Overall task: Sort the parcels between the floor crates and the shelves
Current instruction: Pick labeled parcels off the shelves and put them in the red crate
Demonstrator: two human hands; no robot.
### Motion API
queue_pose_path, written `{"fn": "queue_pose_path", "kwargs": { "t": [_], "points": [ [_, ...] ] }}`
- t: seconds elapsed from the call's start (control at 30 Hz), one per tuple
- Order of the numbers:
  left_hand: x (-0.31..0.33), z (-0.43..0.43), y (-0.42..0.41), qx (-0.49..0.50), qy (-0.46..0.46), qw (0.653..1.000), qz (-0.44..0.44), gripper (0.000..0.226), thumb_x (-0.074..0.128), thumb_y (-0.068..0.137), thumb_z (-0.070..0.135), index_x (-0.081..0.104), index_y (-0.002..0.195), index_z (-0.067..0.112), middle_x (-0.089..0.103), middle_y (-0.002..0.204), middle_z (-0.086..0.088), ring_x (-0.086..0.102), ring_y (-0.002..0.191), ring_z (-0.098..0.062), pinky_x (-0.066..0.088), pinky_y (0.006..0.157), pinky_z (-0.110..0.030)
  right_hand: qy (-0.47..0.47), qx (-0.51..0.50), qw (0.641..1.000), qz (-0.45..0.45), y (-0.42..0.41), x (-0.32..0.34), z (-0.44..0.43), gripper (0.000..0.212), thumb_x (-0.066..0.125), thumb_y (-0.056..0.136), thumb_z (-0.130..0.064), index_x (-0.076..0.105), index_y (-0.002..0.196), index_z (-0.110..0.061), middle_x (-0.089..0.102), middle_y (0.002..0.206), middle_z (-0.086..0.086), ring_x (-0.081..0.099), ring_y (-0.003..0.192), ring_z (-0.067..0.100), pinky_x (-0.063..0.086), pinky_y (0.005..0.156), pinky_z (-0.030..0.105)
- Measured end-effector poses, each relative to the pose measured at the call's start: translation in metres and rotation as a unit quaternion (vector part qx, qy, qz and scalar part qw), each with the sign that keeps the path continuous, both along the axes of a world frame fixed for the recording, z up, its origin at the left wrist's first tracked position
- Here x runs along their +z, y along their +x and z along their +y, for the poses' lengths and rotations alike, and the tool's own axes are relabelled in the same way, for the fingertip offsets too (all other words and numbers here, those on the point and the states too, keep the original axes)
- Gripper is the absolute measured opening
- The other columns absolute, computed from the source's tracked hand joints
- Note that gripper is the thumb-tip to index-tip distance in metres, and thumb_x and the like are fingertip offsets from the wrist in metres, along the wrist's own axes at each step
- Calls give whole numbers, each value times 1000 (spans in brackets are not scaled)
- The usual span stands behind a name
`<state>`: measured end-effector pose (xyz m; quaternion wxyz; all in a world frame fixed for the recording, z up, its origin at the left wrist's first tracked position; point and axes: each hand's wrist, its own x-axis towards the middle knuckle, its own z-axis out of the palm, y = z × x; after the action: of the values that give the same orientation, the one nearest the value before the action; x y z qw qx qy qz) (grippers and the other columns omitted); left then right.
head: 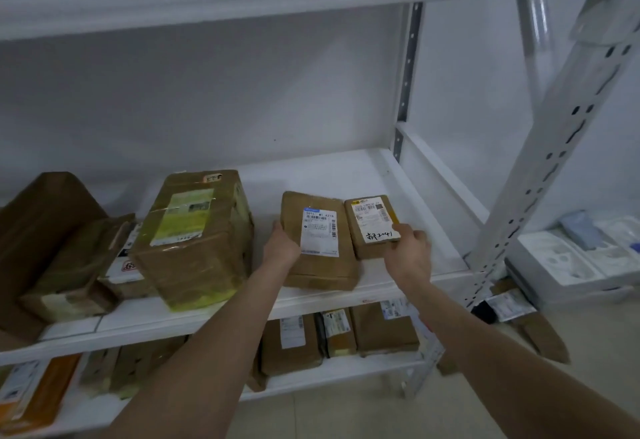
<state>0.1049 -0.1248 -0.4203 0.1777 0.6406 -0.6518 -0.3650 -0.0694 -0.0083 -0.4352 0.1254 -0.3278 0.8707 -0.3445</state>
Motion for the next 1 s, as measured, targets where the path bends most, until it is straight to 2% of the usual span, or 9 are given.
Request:
{"fn": "queue_pose_path", "kwargs": {
  "t": [0.1, 0.17, 0.3, 0.43, 0.5, 0.6, 0.77, 0.93, 1.0],
  "points": [
    [1, -4, -8, -17, -31, 996, -84, 62, 52, 92, 14, 24, 147, 20, 44, 138, -15, 46, 124, -33, 45, 99, -43, 41, 8, 999, 27, -21, 0, -2, 51, 53, 93, -27, 37, 141, -20, 37, 141, 14, 34, 127, 34, 35, 102, 43],
    [1, 1, -17, -44, -53, 992, -103, 64, 54, 90, 13, 25, 147, 22, 36, 143, -13, 39, 131, -32, 41, 104, -44, 86, 55, 993, 52, -29, -1, -5, 61, 58, 89, -37, 33, 143, -24, 31, 146, 13, 30, 131, 35, 32, 105, 45],
    [-4, 9, -28, -57, -29, 982, -179, 60, 54, 89, 19, 30, 144, 25, 24, 151, -13, 27, 138, -32, 32, 110, -46, 177, 190, 952, 164, -25, -4, -19, 68, 57, 88, -46, 22, 146, -40, 11, 158, 2, 5, 145, 31, 16, 115, 44],
    [-10, 7, -27, -56, 9, 982, -181, 45, 54, 90, 27, 47, 134, 22, 39, 144, -13, 41, 129, -30, 39, 105, -46, 231, 280, 909, 203, -18, -11, -22, 59, 48, 92, -25, 25, 145, -38, 12, 157, 1, -3, 146, 30, 3, 116, 48],
    [-11, 7, -30, -78, 3, 987, -144, 42, 56, 90, 30, 52, 131, 22, 48, 137, -11, 49, 122, -29, 44, 101, -43, 239, 262, 915, 192, -19, -9, -18, 61, 45, 90, -14, 29, 145, -36, 20, 154, 1, 2, 145, 29, 5, 117, 50],
    [-10, 15, -36, -120, -8, 988, -98, 46, 59, 89, 33, 52, 132, 20, 51, 135, -12, 52, 119, -29, 45, 100, -41, 261, 220, 921, 185, -28, 2, -14, 55, 45, 90, -11, 35, 142, -28, 23, 153, 4, 5, 145, 31, 8, 117, 52],
    [2, 25, -32, -133, -50, 985, -94, 58, 65, 85, 28, 47, 138, 13, 42, 143, -16, 46, 127, -31, 43, 103, -41, 197, 207, 937, 202, -28, 19, -15, 58, 43, 94, -19, 23, 148, -22, 15, 158, 6, 4, 146, 30, 9, 118, 47],
    [38, 37, -4, -132, -199, 961, -137, 53, 54, 92, 26, 39, 142, 14, 27, 152, -14, 30, 139, -26, 32, 110, -34, 103, 260, 934, 222, 23, 39, -37, 59, 42, 98, -36, 18, 150, -20, 18, 157, 8, 11, 145, 31, 13, 117, 47],
    [51, 43, 15, -105, -243, 955, -133, 51, 52, 95, 28, 39, 142, 15, 25, 153, -10, 36, 136, -25, 36, 107, -36, 51, 282, 938, 193, 55, 49, -46, 61, 40, 98, -40, 17, 151, -21, 19, 156, 10, 15, 144, 31, 17, 116, 46]
  ]
}}
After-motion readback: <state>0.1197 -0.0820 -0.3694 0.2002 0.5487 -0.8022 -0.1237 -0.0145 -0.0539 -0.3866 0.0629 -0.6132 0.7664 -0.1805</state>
